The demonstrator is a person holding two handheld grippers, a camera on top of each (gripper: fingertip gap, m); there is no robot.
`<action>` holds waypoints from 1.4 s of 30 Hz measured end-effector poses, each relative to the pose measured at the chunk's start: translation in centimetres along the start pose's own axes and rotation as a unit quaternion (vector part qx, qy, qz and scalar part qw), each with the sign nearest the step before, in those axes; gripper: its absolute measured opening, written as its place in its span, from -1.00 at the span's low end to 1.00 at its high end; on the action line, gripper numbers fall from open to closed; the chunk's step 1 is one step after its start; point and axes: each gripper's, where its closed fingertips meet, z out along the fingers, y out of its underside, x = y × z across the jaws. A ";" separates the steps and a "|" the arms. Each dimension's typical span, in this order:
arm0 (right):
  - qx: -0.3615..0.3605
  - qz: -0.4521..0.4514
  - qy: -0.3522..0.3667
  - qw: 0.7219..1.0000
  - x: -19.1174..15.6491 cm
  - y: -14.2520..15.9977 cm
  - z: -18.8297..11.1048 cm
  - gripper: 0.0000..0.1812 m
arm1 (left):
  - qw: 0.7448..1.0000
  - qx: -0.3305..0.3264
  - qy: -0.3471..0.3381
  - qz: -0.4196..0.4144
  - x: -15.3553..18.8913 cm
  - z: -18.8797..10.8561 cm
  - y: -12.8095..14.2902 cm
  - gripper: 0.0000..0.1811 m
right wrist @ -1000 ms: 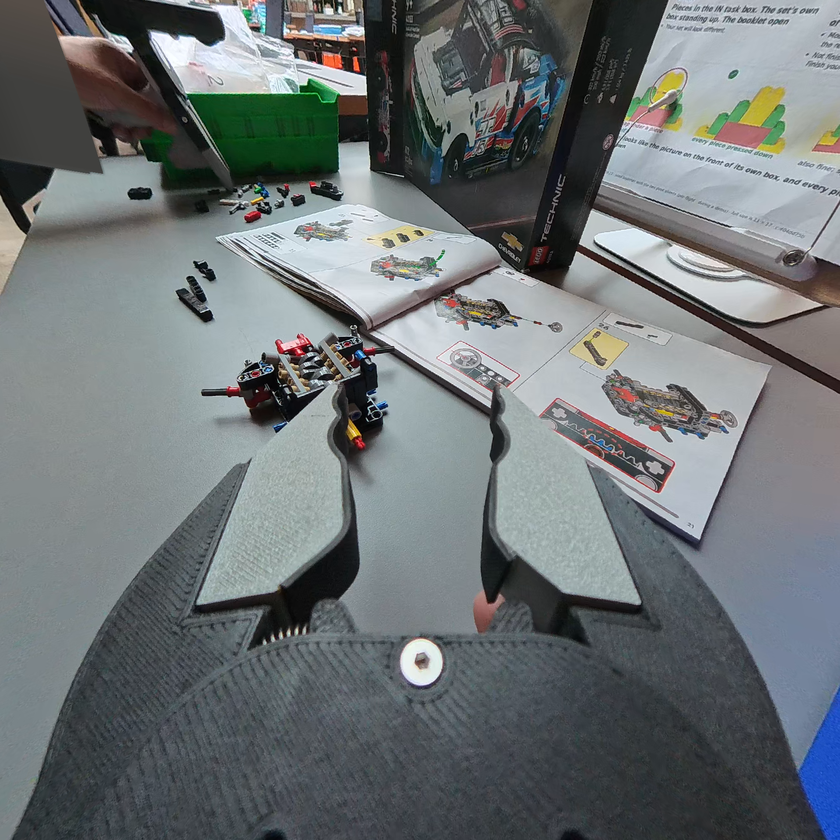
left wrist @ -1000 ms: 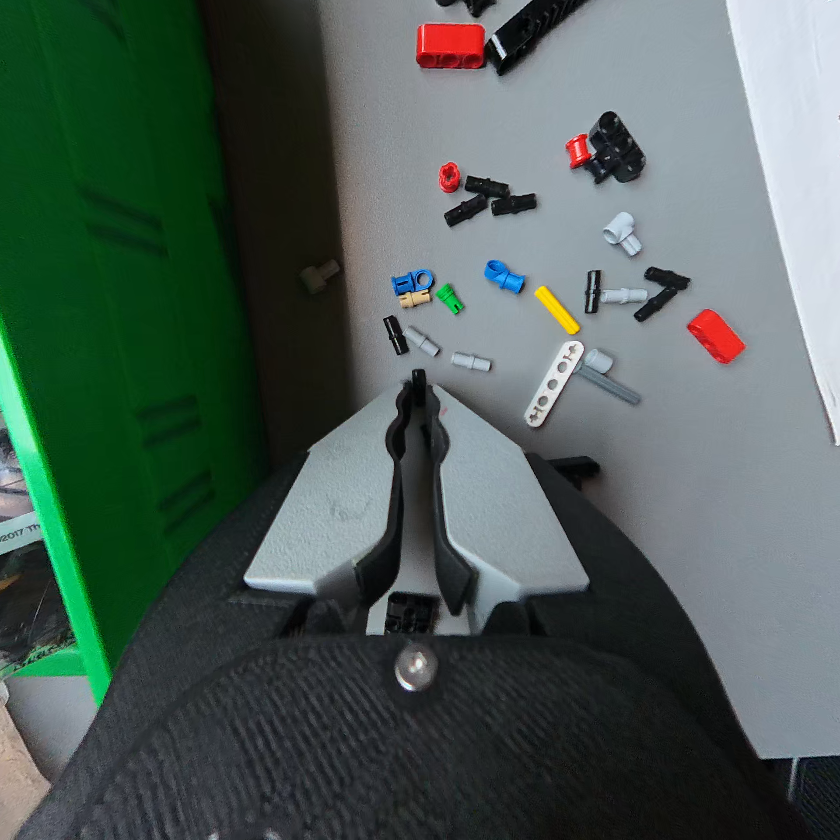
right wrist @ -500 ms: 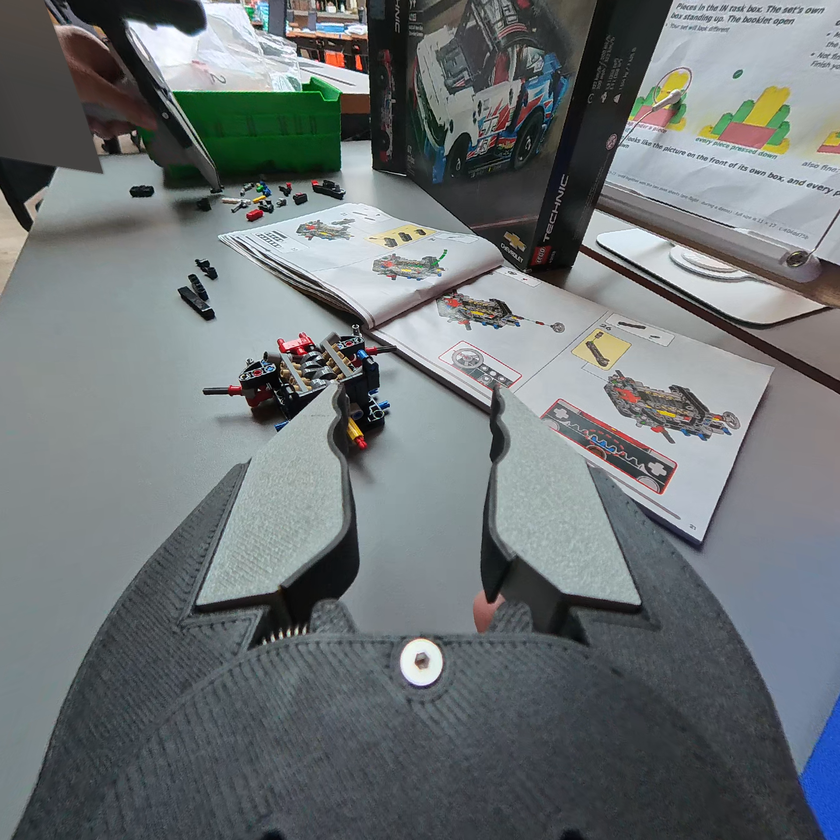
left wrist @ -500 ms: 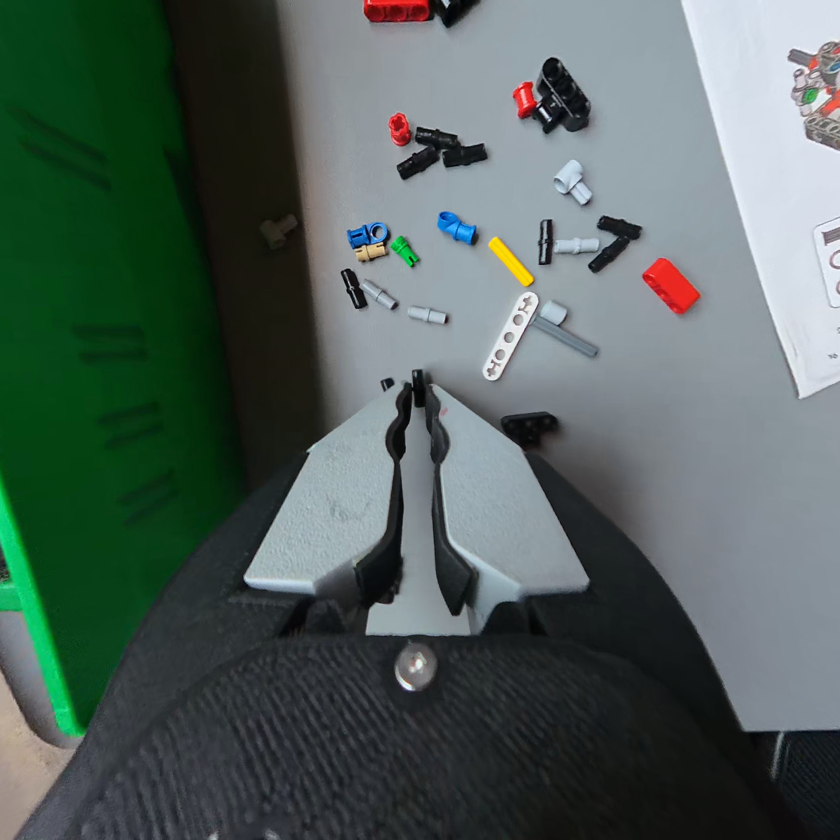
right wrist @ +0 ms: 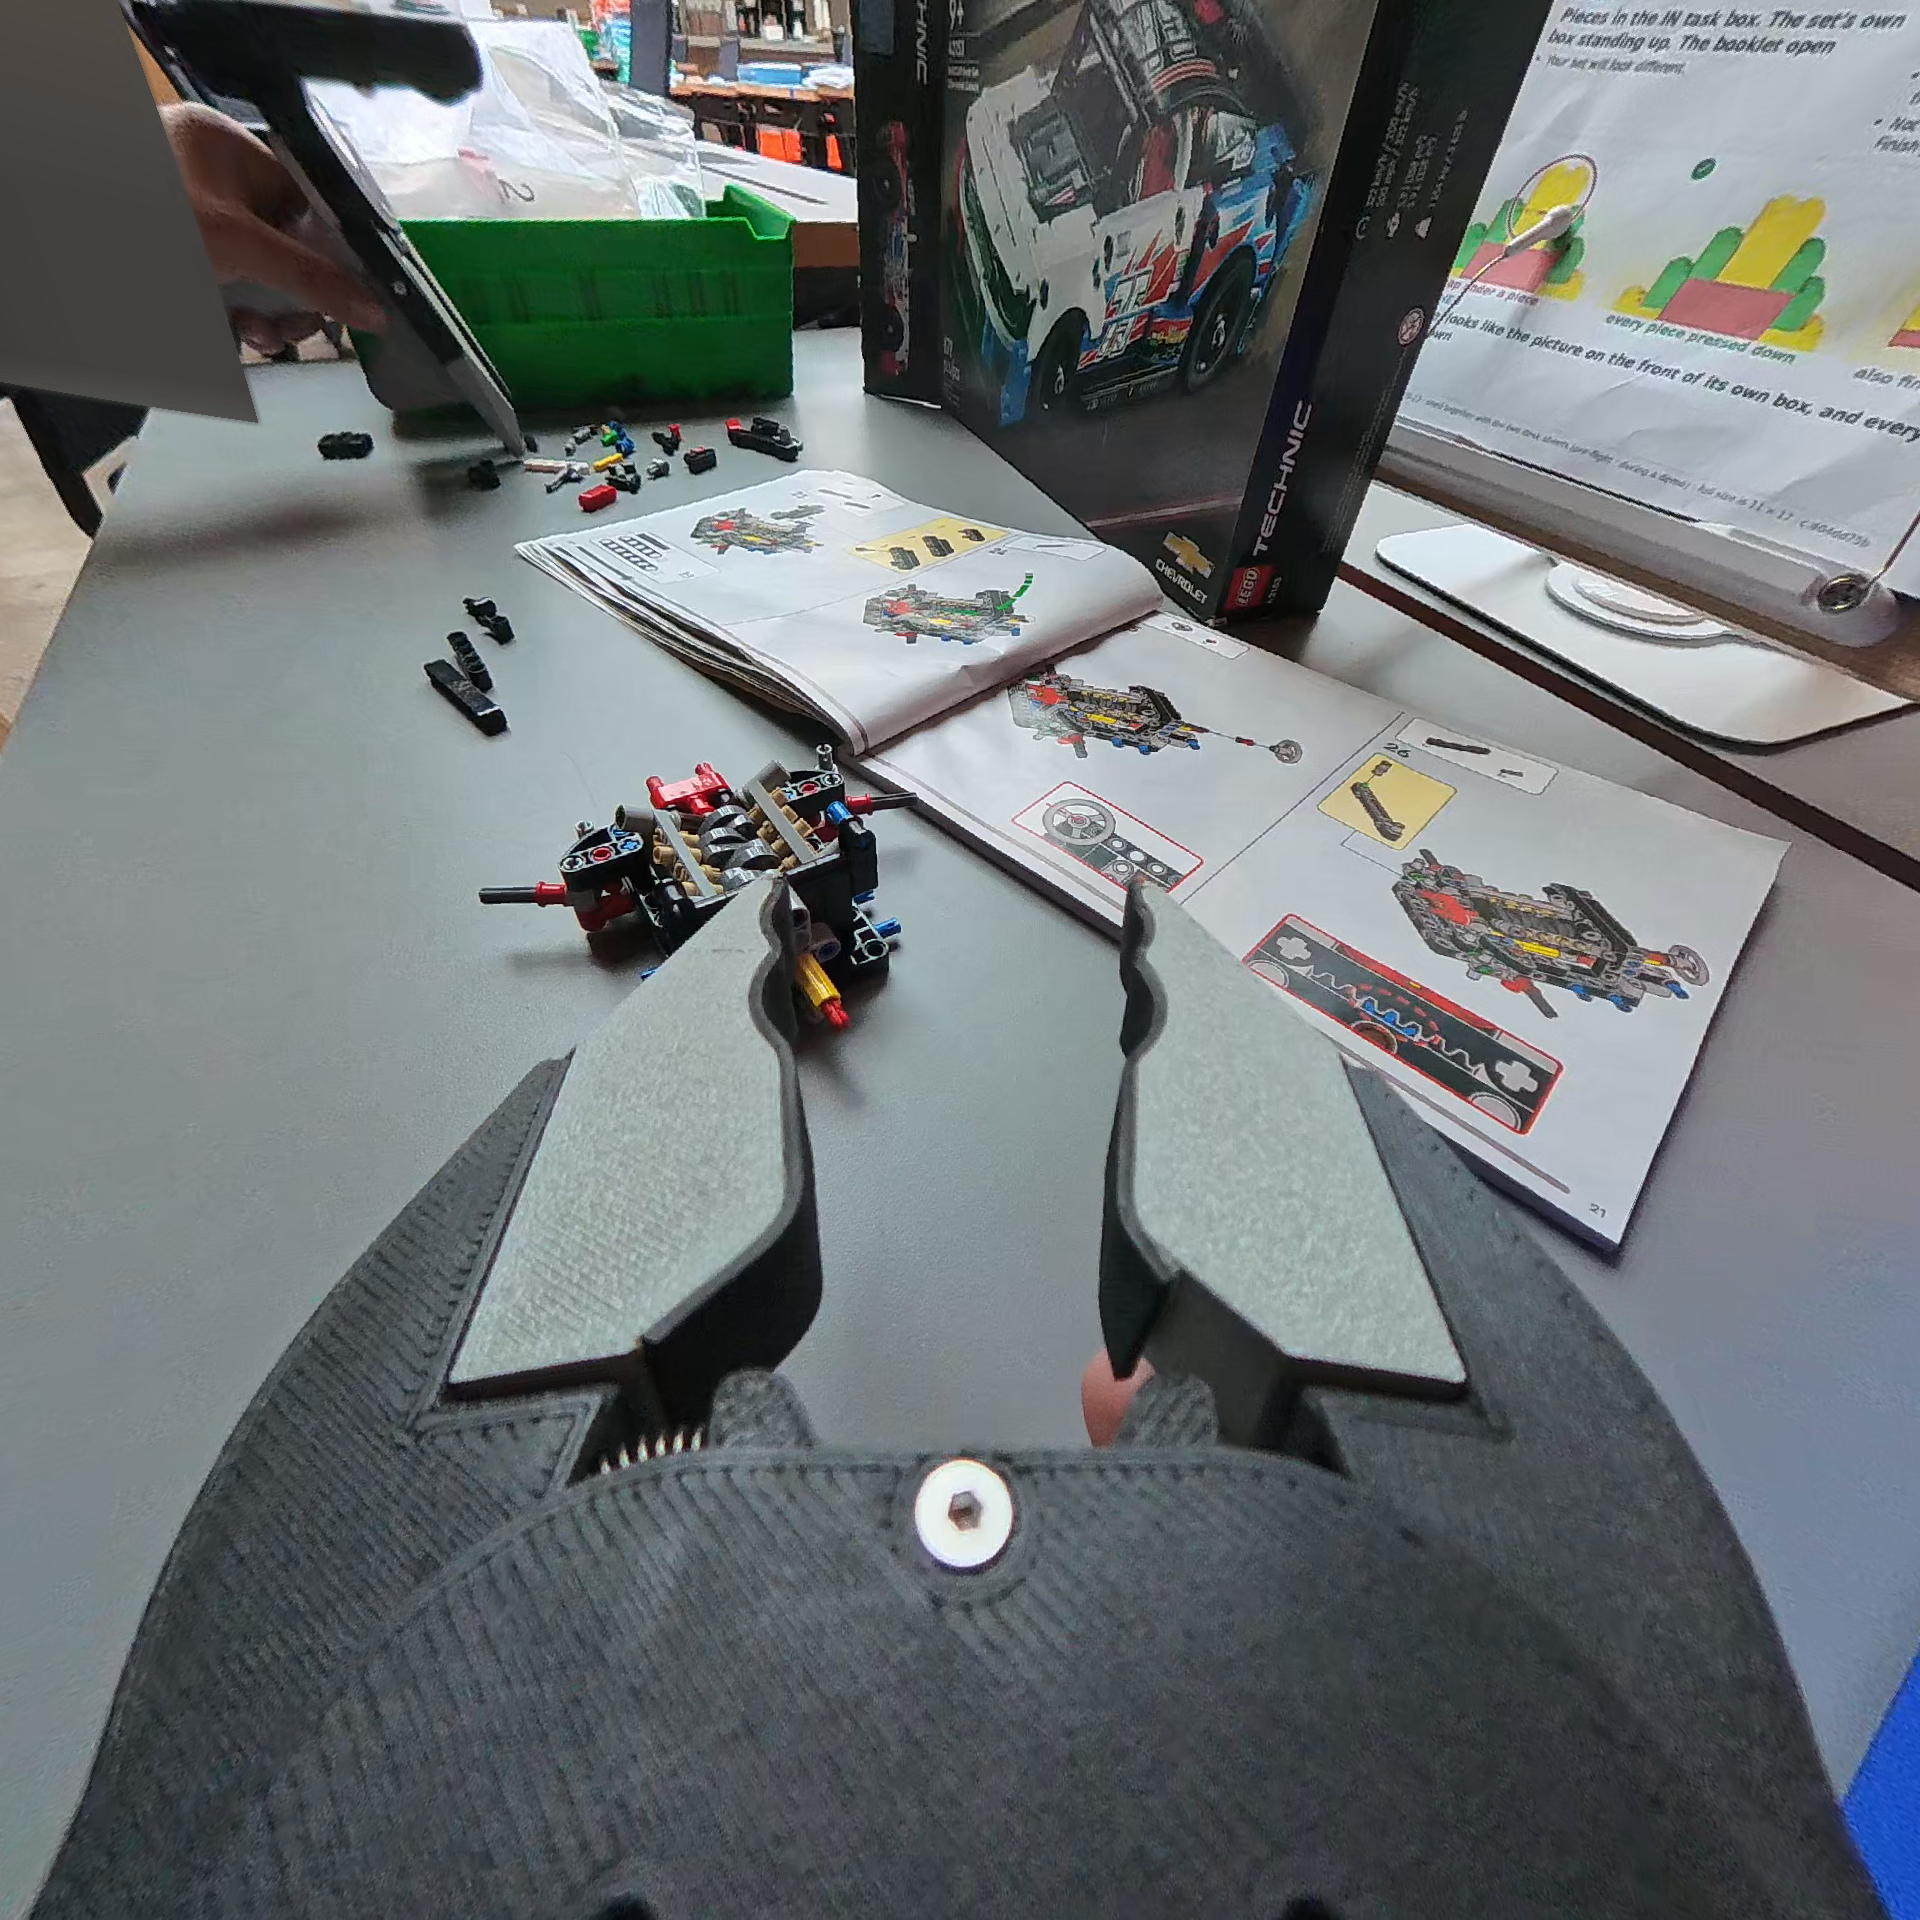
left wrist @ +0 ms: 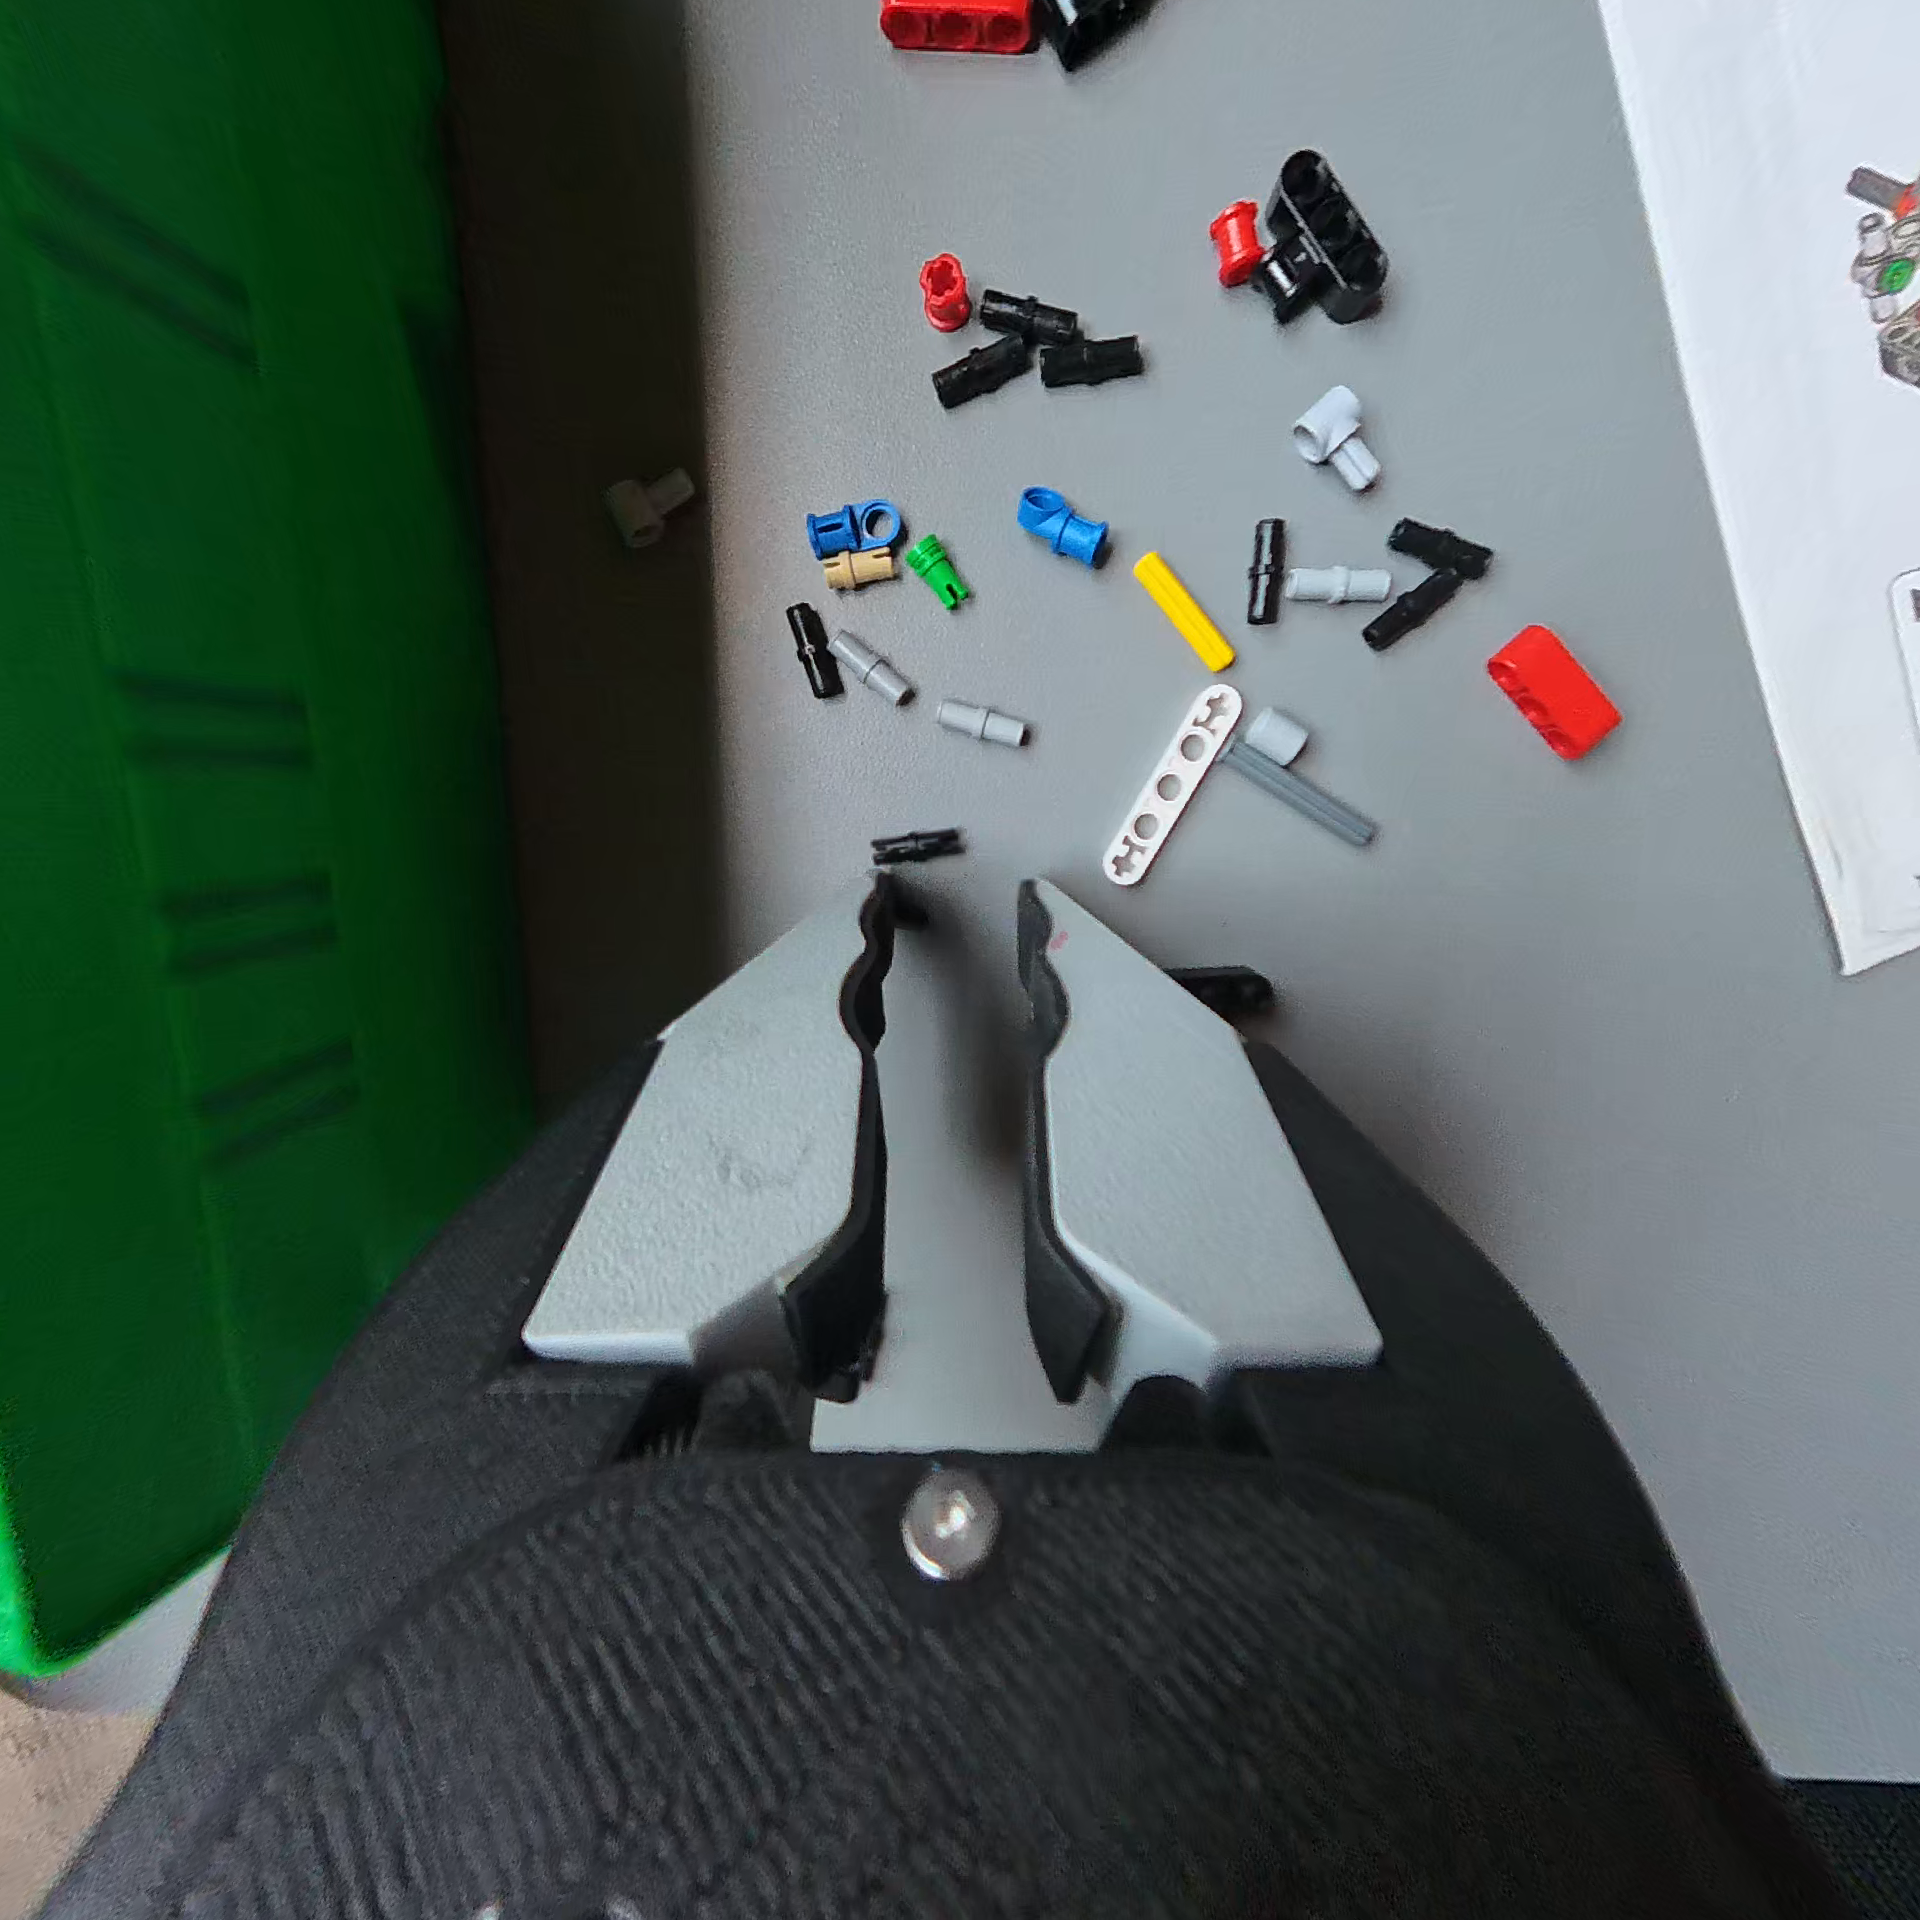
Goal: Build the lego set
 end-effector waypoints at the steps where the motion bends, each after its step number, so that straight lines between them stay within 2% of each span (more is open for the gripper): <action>1: 0.000 0.000 0.000 1.000 0.0 0.0 0.0 -0.33 | 1.000 0.002 0.000 -0.003 -0.1 -0.2 -0.1 -0.76; 5: 0.000 0.000 -0.002 1.000 -0.1 0.0 0.0 -0.34 | 0.999 0.021 0.009 -0.023 -1.1 -1.6 -0.6 -0.71; 8: 0.002 0.003 -0.004 1.000 -0.1 0.0 0.0 -0.35 | 1.000 0.010 -0.005 0.001 -2.4 -2.5 0.0 -0.75; 13: 0.004 0.008 -0.007 1.000 -0.1 -0.1 0.0 -0.34 | 0.991 -0.019 -0.006 0.133 -2.3 -1.9 0.6 -0.79; 18: 0.007 0.010 -0.006 1.000 0.0 -0.1 -0.1 -0.34 | 0.962 -0.052 -0.038 0.266 -2.5 -1.1 0.2 -0.77; 22: 0.009 0.013 -0.006 1.000 0.1 -0.2 -0.2 -0.34 | 0.934 -0.061 -0.020 0.352 -1.6 -0.6 0.1 -0.78; 26: 0.011 0.016 -0.007 1.000 0.1 -0.2 -0.2 -0.34 | 0.906 -0.085 -0.036 0.413 -2.1 -0.2 0.6 -0.80; 32: 0.015 0.024 -0.009 1.000 0.2 -0.3 -0.3 -0.34 | 0.896 -0.077 -0.050 0.434 -2.4 -0.3 0.3 -0.72; 36: 0.018 0.029 -0.010 0.999 0.3 -0.3 -0.4 -0.35 | 0.888 -0.062 -0.027 0.455 -1.7 -0.3 0.4 -0.74; 42: 0.019 0.031 -0.010 0.999 0.4 -0.3 -0.4 -0.35 | 0.865 -0.066 -0.031 0.497 -1.4 -0.4 0.3 -0.74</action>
